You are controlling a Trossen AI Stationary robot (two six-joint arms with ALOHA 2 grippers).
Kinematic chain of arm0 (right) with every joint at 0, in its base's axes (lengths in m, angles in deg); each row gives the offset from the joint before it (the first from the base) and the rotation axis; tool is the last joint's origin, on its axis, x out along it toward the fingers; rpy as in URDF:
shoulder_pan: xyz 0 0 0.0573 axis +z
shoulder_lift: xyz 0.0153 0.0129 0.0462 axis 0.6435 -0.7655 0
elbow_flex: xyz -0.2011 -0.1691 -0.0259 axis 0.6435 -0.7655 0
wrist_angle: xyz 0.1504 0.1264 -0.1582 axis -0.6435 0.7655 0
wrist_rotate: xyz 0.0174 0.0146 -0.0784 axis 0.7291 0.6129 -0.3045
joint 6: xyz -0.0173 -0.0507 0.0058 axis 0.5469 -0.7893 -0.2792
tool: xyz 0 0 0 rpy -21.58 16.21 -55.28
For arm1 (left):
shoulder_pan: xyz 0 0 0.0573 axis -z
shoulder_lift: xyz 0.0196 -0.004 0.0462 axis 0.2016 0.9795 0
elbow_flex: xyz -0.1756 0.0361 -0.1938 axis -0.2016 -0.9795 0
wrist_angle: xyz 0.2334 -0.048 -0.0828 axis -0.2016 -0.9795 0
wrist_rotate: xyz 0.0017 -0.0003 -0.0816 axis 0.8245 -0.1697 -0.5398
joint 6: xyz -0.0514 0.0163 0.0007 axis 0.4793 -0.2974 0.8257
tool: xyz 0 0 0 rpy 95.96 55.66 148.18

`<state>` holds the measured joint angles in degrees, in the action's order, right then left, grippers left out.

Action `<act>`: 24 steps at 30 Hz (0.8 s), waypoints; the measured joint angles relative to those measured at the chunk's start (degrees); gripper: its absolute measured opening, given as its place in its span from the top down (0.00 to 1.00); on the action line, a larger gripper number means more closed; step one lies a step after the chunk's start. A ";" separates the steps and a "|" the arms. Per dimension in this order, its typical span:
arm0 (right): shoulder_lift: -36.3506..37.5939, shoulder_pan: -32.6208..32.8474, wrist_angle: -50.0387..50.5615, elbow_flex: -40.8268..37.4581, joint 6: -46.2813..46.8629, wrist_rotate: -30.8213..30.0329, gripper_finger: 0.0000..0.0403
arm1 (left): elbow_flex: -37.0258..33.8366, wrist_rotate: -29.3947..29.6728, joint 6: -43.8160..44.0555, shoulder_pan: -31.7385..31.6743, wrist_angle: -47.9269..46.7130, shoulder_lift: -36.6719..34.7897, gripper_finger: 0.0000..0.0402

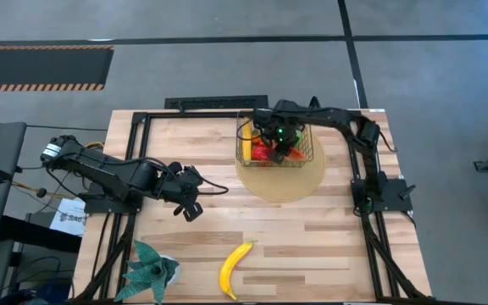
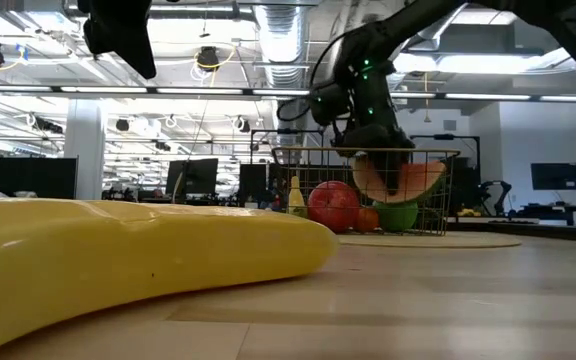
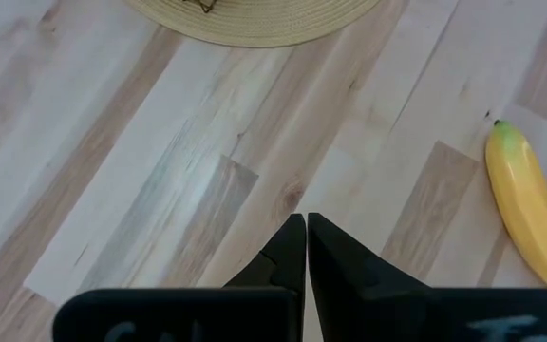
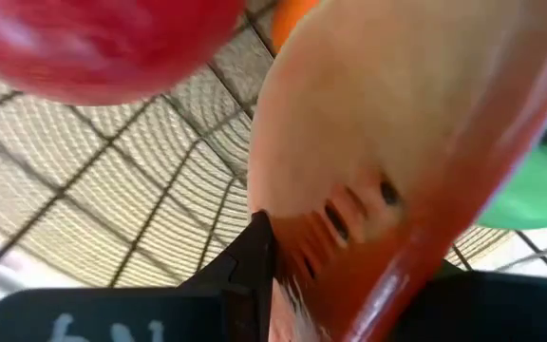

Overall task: Build produce basket
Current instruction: Put the red watermelon into the wire basket

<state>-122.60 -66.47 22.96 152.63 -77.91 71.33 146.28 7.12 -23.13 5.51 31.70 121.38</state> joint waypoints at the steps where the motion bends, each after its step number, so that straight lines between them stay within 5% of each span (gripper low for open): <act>1: -0.08 0.23 -0.24 -0.52 0.00 -0.02 0.72 | 0.00 0.00 -0.01 0.00 0.00 0.00 1.00; 20: 0.03 1.44 -3.13 -3.97 0.63 0.39 0.72 | 0.00 0.00 -0.03 0.00 0.00 0.00 1.00; 24: 0.00 2.08 -2.67 -3.60 0.60 0.31 0.52 | 0.00 0.00 -0.01 0.02 0.02 0.00 1.00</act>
<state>-122.61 -64.39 20.29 149.03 -77.31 71.64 146.28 7.12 -23.14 5.54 31.72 121.38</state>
